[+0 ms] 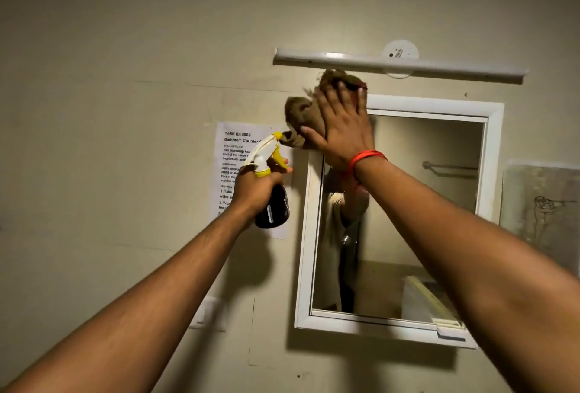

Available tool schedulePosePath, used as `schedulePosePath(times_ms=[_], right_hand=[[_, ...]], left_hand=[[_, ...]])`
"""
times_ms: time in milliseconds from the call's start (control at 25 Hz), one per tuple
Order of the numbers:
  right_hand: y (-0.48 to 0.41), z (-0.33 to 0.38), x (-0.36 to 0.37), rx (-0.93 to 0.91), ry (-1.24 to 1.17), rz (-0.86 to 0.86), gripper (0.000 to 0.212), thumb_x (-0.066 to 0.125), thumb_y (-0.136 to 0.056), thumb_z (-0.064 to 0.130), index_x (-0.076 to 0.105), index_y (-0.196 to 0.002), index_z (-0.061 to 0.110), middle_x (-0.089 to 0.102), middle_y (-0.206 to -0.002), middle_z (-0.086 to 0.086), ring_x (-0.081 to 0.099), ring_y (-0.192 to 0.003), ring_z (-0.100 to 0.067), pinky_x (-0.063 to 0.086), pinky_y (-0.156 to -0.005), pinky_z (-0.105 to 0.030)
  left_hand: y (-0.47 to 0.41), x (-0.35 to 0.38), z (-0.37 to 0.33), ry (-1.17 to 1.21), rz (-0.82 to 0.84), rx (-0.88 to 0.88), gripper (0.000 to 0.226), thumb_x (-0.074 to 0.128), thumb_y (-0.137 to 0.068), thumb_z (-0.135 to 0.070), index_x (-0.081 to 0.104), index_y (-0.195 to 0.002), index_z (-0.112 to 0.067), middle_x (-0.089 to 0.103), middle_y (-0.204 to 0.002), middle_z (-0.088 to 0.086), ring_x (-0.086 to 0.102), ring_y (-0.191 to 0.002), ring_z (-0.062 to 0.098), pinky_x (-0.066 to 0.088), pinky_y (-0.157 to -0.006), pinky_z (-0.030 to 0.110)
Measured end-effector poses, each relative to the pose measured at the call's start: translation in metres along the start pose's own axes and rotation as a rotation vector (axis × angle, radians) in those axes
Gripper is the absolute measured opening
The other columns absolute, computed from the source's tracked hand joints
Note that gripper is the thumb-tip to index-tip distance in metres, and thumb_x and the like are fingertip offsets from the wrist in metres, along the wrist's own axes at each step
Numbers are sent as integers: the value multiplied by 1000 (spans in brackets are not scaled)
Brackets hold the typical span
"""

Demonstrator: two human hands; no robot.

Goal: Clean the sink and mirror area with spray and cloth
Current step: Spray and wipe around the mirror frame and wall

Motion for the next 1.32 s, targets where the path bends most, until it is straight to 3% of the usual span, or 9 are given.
schedulePosePath(times_ms=[120,320,560,680,760,880,1040,1200,1320], right_hand=[[1,0,15,30,32,-70,81,29,-90,65,17,-157,21,17,-165,-6,9,-153,-29,0,-122,-59],[88,33,65,-48,-95,-81,83,43,-86,57,24,-156,17,23,-163,-9,14,-152,-32,7,-121,-60],[274,103,149,-293,-37,235,77,47,-87,64,42,-148,17,42,-152,-10,31,-145,-36,6,-122,-58],[320,127,170,-368,5,311,70,55,-86,57,50,-141,14,49,-146,-10,38,-141,-37,11,-121,-58],[323,128,169,-396,32,326,68,56,-87,55,51,-140,14,51,-144,-10,41,-140,-37,16,-120,-58],[314,117,164,-492,16,346,70,52,-89,59,50,-142,13,51,-145,-10,42,-139,-35,21,-119,-56],[223,74,136,-492,3,123,69,48,-91,58,48,-144,13,50,-147,-13,40,-141,-36,24,-119,-56],[83,24,69,-235,-23,-117,74,48,-87,52,41,-149,12,41,-154,-13,33,-145,-34,20,-120,-56],[4,-1,30,-44,-74,-122,78,37,-89,52,27,-155,13,26,-162,-11,18,-152,-29,11,-124,-51]], left_hand=[[-1,-5,14,-4,-4,5,26,65,-68,-2,74,-81,-23,79,-101,-7,73,-101,14,55,-97,46],[12,-10,38,-44,-16,-16,26,65,-70,1,76,-85,-17,79,-98,-8,73,-95,12,55,-88,33],[64,-21,87,-102,86,-93,34,62,-69,5,72,-91,-19,78,-101,10,74,-100,19,58,-91,49],[82,-28,100,-92,89,-115,43,60,-71,9,70,-109,-9,75,-103,16,75,-97,22,60,-86,54],[89,-30,103,-87,99,-124,59,59,-71,7,68,-120,-23,73,-105,17,75,-99,22,60,-85,53],[86,-29,105,-71,119,-118,70,60,-70,5,67,-109,-53,75,-101,9,74,-101,24,58,-89,53],[67,-23,96,-96,116,-98,36,64,-70,7,73,-94,-19,79,-99,3,73,-104,18,53,-99,52],[49,-17,82,-118,112,-46,39,66,-70,-1,74,-95,-30,79,-101,1,71,-105,19,52,-101,47],[40,-14,77,-88,106,-21,46,65,-73,6,72,-103,-29,79,-102,1,70,-108,15,50,-103,43]])
Point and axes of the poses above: each hand's wrist, its own y-axis away from the middle knuckle, its own x-axis out of the palm, z = x × y, the point moved 3 cm from there along -y, towards the middle knuckle
